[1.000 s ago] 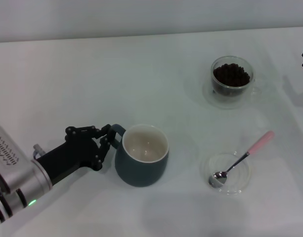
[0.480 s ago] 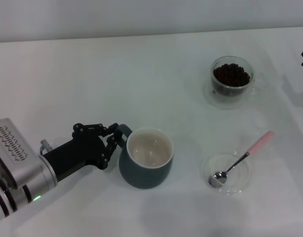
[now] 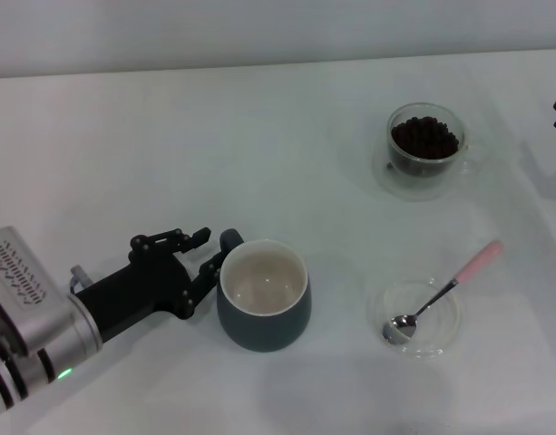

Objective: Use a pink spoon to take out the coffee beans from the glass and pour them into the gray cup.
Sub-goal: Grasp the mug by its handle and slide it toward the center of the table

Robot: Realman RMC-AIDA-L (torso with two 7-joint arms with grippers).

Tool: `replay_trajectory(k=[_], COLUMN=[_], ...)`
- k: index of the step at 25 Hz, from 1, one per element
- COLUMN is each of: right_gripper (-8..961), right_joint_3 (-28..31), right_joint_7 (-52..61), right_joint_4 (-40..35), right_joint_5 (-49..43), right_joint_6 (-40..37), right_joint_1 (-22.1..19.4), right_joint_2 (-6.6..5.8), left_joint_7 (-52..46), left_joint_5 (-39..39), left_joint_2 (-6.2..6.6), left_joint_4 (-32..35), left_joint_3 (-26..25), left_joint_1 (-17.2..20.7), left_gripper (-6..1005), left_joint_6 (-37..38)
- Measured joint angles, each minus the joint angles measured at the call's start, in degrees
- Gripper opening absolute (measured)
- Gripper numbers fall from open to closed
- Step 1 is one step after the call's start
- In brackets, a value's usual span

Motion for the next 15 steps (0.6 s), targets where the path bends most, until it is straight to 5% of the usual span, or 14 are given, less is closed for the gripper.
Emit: replay_trajectory(k=[6, 10, 15], right_gripper=[845, 843, 840], right_joint_3=[-0.8, -3.3, -10.6], right_joint_7=[0.4, 5.4, 16.7], right_joint_4=[-0.4, -2.5, -7.9], right_joint_5=[-0.2, -0.2, -0.2], right_joint_6=[0.8, 0.8, -0.5], right_joint_1=[-1.2, -2.6, -4.3], right_joint_2=[-0.11, -0.22, -0.4], left_joint_7=[0.5, 1.0, 1.5], left_joint_5=[-0.3, -0.6, -2.2], left_joint_2=[0.12, 0.33, 0.43], left_joint_4=[0.4, 2.5, 4.8], left_joint_3=[-0.3, -0.4, -0.6], left_joint_1=[3.0, 7.1, 12.5], left_gripper=[341, 551, 660], left_joint_6=[2.4, 5.8, 8.7])
